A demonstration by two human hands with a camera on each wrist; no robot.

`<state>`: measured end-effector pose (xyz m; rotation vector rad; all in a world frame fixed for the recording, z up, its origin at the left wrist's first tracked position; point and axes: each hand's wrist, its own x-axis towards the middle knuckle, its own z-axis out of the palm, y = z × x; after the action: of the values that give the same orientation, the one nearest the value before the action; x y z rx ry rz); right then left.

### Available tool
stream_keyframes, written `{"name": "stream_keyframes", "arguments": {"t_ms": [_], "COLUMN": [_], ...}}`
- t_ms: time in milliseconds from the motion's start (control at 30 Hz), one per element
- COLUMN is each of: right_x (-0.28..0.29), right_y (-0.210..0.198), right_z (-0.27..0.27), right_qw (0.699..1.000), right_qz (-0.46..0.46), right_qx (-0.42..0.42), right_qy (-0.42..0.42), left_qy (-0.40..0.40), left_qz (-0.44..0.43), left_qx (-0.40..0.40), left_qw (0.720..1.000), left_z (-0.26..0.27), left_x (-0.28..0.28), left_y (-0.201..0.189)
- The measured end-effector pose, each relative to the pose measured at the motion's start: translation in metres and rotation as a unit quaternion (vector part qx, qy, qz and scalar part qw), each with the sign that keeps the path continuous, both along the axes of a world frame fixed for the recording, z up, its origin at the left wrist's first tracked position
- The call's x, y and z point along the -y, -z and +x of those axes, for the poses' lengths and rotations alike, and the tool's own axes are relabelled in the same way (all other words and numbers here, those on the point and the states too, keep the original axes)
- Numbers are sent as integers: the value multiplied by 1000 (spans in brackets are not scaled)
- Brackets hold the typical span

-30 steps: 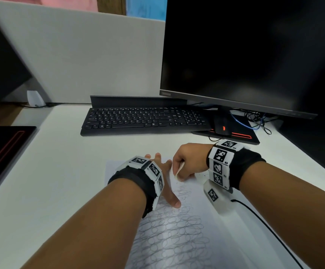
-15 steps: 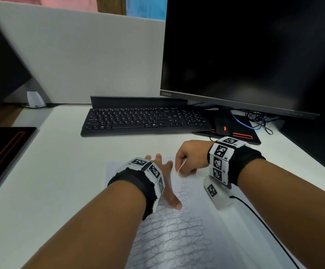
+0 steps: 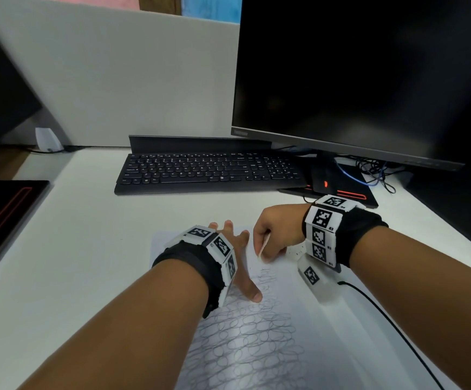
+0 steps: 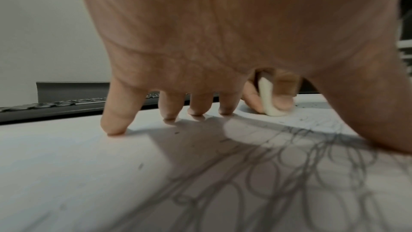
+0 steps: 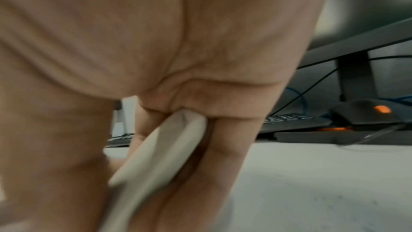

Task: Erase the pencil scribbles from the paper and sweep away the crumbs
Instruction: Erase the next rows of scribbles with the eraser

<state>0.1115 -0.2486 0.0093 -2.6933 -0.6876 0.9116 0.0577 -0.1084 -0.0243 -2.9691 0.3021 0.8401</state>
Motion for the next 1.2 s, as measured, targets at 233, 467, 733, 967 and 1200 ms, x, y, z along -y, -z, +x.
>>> {"name": "stream_keyframes", "arguments": {"t_ms": [233,467,733,967,1200], "right_x": [-1,0,5,1,3], "right_y": [1,2,1,2,0], "right_z": [-3,-4,-4,-17,-11], "right_qw": [1000,1000,999,999,999], "right_qz": [-10,-4,18,-4,-6], "right_qx": [-21,-7,26,26,39], "right_qy": [-19,-14,20,-19,-9], "left_qy": [-3,-6,-17,-34,-47], "left_qz": [-1,-2,-15,-4,-9], "left_qx": [-2,-2,6,-9,-13], "left_qw": [1000,1000,1000,999,999], "left_z": [2,1,-3,7,5], "left_x": [0,0,3,9,7], "left_y": [1,0,3,24,22]}}
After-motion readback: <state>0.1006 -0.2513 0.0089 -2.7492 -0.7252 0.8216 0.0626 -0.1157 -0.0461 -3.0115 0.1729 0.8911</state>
